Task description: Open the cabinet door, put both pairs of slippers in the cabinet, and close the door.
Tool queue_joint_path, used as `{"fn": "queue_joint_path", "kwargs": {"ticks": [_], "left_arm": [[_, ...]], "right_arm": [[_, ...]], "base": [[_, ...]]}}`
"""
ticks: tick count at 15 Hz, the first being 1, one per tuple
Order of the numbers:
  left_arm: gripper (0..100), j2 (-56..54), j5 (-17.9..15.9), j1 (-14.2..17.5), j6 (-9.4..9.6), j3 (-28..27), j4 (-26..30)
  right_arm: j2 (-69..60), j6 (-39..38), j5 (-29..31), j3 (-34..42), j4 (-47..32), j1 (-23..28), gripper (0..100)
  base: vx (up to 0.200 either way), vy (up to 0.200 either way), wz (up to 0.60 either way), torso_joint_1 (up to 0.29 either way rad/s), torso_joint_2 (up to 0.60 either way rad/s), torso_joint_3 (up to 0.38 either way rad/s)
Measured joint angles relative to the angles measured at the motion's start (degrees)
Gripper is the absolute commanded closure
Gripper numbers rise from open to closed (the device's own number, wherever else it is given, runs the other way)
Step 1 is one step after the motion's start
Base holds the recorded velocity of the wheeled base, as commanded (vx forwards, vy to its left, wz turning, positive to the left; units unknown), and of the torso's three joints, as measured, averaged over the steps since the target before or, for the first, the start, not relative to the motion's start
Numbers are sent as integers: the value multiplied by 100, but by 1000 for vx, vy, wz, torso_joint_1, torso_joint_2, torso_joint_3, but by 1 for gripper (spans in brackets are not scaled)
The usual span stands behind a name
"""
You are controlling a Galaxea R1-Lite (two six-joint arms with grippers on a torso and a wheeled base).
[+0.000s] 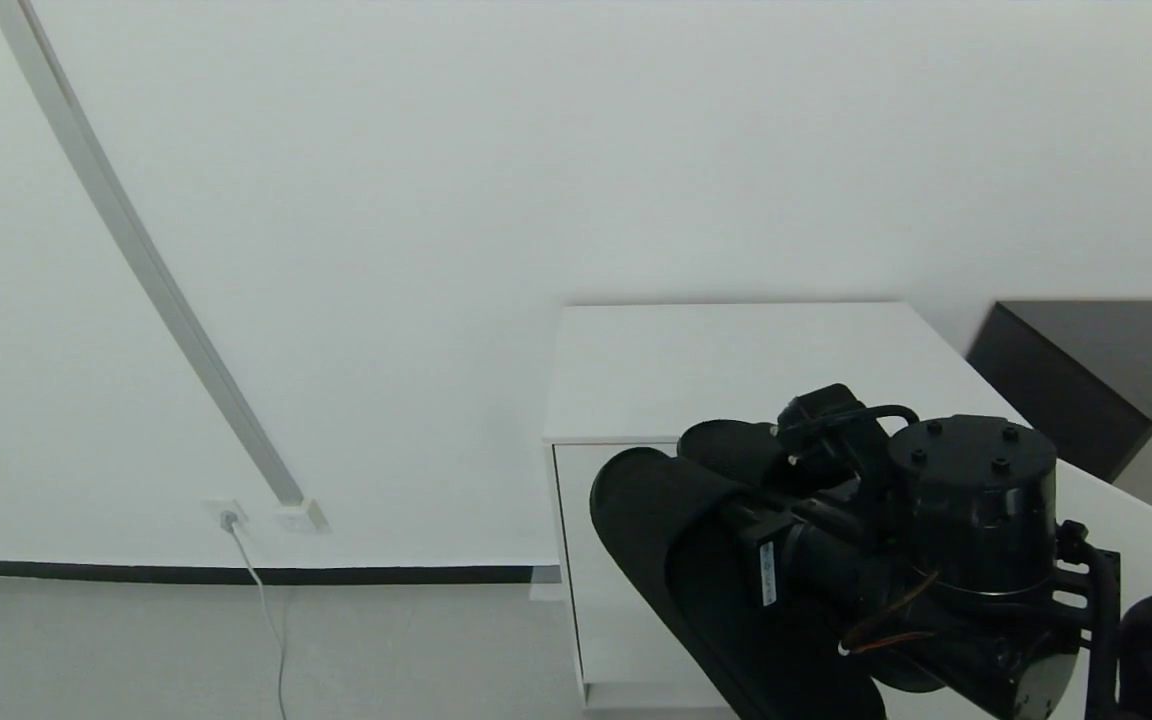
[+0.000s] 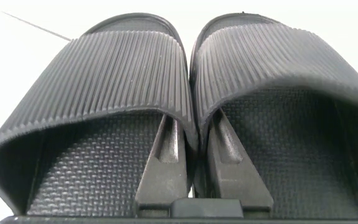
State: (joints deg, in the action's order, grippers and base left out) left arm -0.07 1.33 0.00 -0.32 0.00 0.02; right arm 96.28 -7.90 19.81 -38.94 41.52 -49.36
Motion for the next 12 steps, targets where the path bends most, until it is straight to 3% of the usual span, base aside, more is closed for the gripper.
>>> {"fn": "queue_joint_path", "kwargs": {"ticks": [12], "left_arm": [[100, 0, -2, 10, 2, 0, -2]], "right_arm": [[2, -11, 13, 41, 2, 9, 100]], "base": [[0, -200, 0, 2, 2, 1]]}}
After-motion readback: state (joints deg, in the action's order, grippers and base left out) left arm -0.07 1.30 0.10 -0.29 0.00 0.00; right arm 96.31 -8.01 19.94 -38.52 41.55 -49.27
